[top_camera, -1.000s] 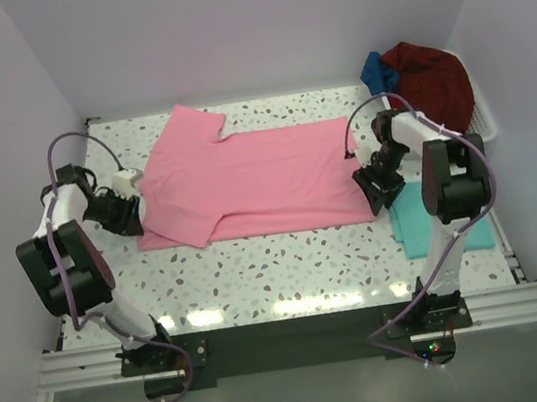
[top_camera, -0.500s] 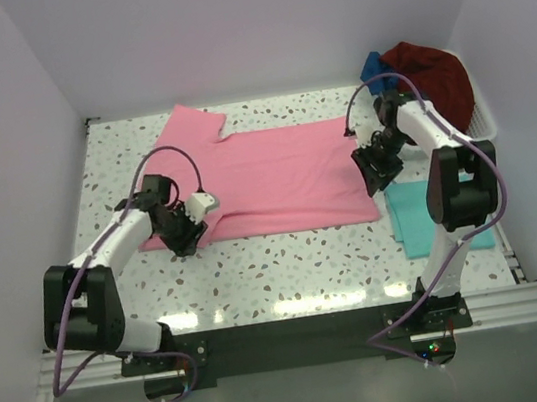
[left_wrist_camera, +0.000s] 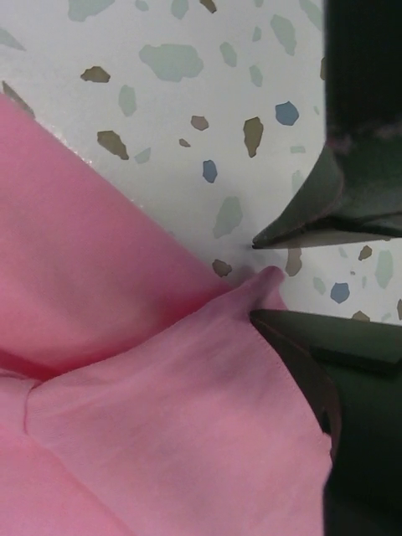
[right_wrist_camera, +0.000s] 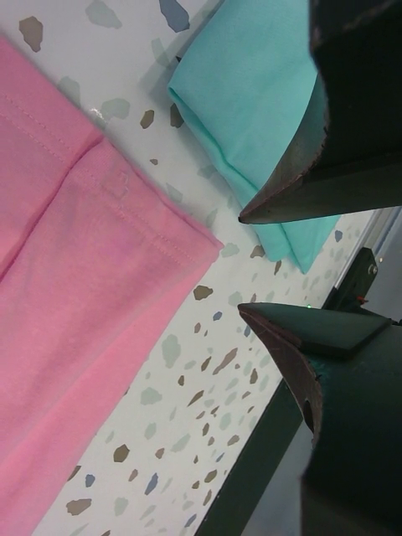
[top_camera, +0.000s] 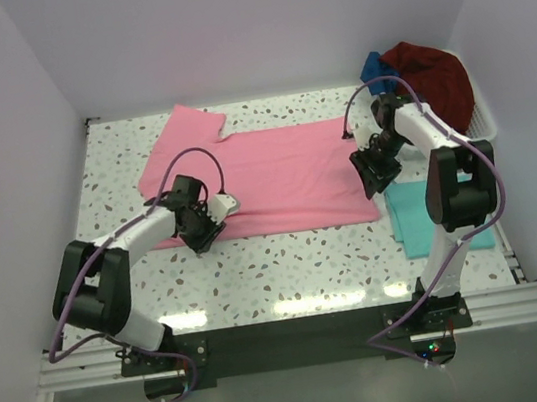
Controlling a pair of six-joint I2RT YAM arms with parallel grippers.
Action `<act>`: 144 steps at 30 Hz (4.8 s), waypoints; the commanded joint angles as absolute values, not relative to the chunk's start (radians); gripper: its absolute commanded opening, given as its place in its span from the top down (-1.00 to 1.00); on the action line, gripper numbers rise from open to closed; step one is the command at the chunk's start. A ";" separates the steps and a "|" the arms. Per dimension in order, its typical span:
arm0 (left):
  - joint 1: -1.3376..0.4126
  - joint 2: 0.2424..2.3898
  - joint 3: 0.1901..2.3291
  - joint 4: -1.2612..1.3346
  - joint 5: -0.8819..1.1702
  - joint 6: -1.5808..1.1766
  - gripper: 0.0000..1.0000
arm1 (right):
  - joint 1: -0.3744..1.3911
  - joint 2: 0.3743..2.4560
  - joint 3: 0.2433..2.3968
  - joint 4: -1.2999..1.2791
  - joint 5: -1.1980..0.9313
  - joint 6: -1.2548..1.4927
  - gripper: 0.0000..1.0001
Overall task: Fold and stack the t-shirts
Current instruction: Fold the tshirt
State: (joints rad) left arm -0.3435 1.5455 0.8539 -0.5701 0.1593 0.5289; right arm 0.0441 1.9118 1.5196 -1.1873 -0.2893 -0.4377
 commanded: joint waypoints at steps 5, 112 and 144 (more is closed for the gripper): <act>-0.359 1.559 0.893 -0.541 0.075 0.499 0.68 | 0.046 1.916 1.511 -1.170 -0.305 -0.434 0.08; 0.152 1.956 1.488 -0.721 0.400 0.561 0.89 | 0.727 2.418 2.112 -0.333 -0.336 -0.049 1.00; 0.095 1.973 1.539 -0.486 0.340 0.546 0.13 | 0.649 2.010 1.668 -0.549 -0.293 -0.133 1.00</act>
State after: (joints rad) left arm 0.0967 2.0563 1.5299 -0.5697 0.3061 0.5610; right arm 0.6880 2.1017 1.6974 -0.5133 -0.3180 -0.1207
